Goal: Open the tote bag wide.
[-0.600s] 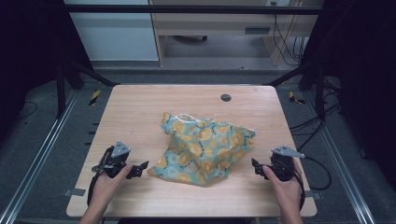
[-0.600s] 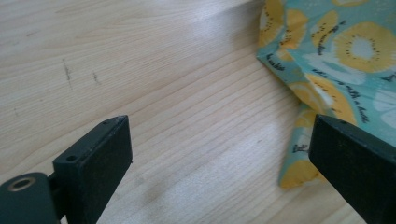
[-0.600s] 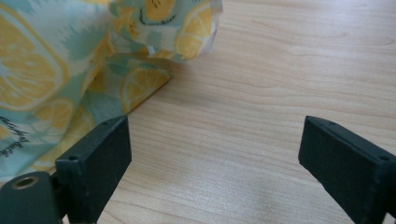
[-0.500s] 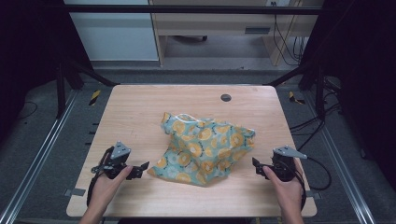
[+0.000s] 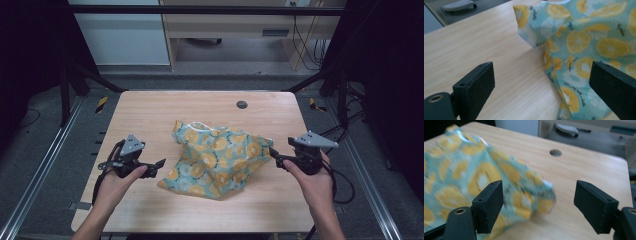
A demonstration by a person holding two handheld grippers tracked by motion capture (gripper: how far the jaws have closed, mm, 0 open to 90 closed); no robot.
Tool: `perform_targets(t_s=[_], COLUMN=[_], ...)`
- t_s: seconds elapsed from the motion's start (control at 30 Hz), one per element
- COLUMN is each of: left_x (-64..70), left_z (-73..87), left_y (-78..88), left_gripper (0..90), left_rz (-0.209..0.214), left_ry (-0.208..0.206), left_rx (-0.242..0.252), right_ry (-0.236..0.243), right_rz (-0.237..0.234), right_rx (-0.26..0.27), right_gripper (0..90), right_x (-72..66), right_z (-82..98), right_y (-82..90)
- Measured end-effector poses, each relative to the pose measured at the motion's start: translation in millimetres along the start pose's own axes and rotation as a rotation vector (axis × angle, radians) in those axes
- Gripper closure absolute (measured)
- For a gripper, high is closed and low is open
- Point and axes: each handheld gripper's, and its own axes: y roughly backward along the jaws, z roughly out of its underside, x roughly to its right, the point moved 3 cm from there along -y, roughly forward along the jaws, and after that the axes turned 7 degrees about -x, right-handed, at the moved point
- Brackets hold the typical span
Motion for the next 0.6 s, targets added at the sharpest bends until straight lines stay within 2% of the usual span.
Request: perform_targets(t_s=[0.1,0.2,0.23,0.27,0.33,0.53,0.6], left_x=[-2.1,-3.7,-5.5,-5.5,-7.4,-11.6,-14.0], left_z=[-15.6,-23.3,-28.6,-28.6,-34.6,-53.4,-61.3], left_y=[-1.9,-4.9,-8.7,-8.7,-16.3,-35.3,-42.8], left_gripper=[5.8,5.8,5.9,6.0,6.1,6.8,6.8], left_rz=[-0.015,-0.011,-0.007,-0.007,0.002,0.003,0.019], left_ry=[-0.018,-0.011,0.002,0.002,0.016,0.011,0.015], left_rx=[-0.005,-0.007,-0.010,-0.010,-0.018,-0.049,-0.059], right_ry=[0.021,0.038,0.046,0.046,0.060,0.066,0.070], right_rz=[-0.048,-0.100,-0.117,-0.117,-0.147,-0.163,-0.163], right_rx=[0.004,-0.007,-0.014,-0.014,-0.025,-0.038,-0.037], right_gripper=[28.9,30.6,30.6,30.6,30.0,27.8,27.3], right_x=[-4.8,-11.5,-14.1,-14.1,-22.0,-31.9,-33.4], right_z=[-19.2,-33.1,-36.6,-36.6,-44.4,-45.5,-43.6], right_y=[1.1,-4.8,-7.9,-7.9,-18.0,-30.6,-31.0])
